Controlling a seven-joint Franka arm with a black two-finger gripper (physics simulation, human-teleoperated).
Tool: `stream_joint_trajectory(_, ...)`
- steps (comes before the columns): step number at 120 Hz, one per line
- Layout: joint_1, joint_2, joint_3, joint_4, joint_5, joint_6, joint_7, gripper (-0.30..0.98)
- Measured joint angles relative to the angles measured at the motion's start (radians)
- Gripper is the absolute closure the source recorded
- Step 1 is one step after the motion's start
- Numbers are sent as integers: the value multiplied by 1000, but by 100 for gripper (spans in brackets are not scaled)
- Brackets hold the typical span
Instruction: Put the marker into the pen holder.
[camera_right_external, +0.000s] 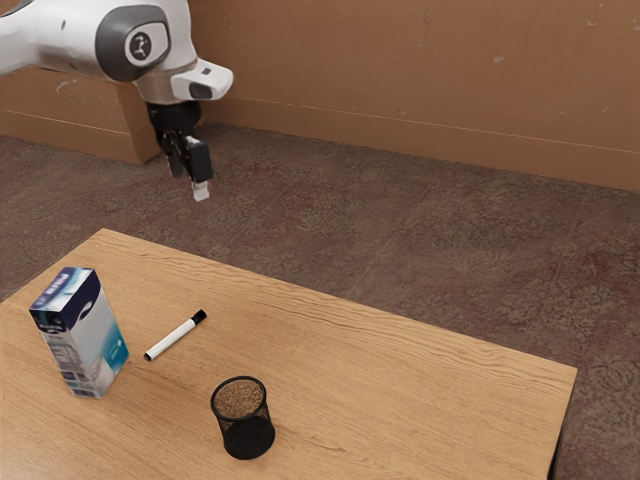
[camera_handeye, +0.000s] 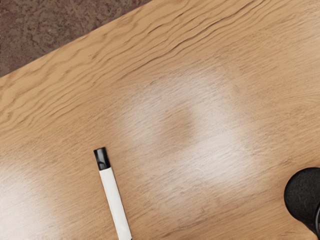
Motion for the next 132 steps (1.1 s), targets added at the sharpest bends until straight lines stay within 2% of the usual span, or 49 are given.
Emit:
stream_joint_trajectory(27, -19, 3, 0, -7, 2, 10, 35, 0)
stream_joint_trajectory(38, -29, -17, 34, -112, 0, 66, 20, 0)
stream_joint_trajectory(57, 32, -20, 57, -165, 7, 135, -41, 0)
stream_joint_trajectory(68, 23, -16, 86, -283, 6, 235, -71, 0)
stream_joint_trajectory(85, 19, 73, 107, -347, 0, 386, -112, 1)
stream_joint_trajectory(95, 20, 61, 109, -479, -1, 508, -132, 2)
stream_joint_trajectory(101, 20, 67, 110, -514, 1, 566, -142, 7)
stream_joint_trajectory(115, 38, 97, 110, -534, 6, 658, -160, 28)
stream_joint_trajectory(132, 45, 156, 110, -537, 9, 718, -174, 40)
